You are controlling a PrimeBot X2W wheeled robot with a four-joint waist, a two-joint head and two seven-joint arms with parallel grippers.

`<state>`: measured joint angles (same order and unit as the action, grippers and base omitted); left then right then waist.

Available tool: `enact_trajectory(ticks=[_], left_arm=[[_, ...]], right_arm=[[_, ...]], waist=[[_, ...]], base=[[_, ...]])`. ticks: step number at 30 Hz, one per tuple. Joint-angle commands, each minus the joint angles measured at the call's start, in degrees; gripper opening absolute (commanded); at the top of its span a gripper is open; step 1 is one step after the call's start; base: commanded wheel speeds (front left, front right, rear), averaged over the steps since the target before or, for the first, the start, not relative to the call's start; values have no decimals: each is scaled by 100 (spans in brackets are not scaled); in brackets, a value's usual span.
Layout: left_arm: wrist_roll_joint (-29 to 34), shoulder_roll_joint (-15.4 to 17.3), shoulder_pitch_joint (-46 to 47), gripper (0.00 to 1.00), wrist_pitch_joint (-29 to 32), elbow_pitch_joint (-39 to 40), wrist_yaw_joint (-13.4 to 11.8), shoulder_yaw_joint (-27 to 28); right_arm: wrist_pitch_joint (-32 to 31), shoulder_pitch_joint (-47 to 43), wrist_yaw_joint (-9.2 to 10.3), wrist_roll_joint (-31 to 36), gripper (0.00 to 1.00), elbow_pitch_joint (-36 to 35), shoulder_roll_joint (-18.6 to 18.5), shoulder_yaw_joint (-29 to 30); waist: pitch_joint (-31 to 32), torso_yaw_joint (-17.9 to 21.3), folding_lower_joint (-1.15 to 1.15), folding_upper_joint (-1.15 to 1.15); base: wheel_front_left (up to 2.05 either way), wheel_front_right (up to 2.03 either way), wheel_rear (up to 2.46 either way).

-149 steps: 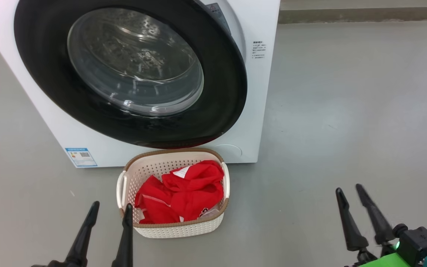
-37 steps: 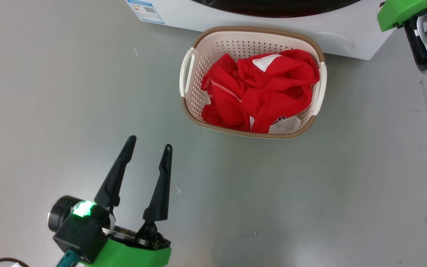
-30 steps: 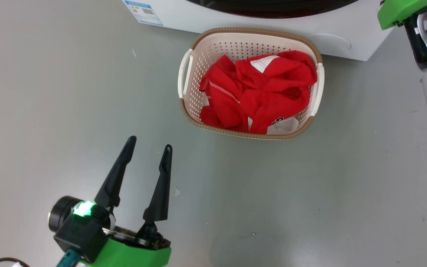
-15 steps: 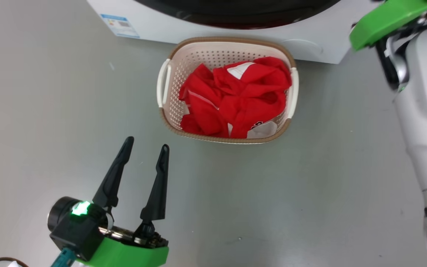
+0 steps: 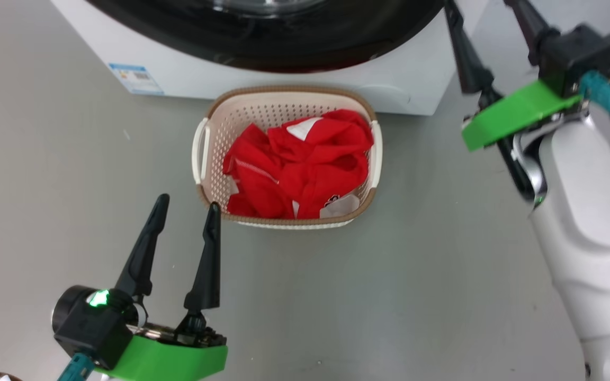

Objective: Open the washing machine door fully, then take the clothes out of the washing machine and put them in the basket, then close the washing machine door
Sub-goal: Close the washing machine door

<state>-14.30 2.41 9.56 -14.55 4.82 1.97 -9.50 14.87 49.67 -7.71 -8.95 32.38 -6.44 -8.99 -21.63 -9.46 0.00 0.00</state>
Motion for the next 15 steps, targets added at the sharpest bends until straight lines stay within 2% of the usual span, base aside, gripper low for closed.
enact_trajectory(ticks=[1,15], left_arm=[[0,47,-51,100,-45,102,-30,209],[92,47,-324,100,-45,-23,22,357]], right_arm=[[13,-250,22,-41,100,-280,143,-92],[13,-1865,22,157,100,-1118,166,311]], waist=[[218,172,0,0],[911,517,0,0]], base=[[0,0,0],[0,0,0]])
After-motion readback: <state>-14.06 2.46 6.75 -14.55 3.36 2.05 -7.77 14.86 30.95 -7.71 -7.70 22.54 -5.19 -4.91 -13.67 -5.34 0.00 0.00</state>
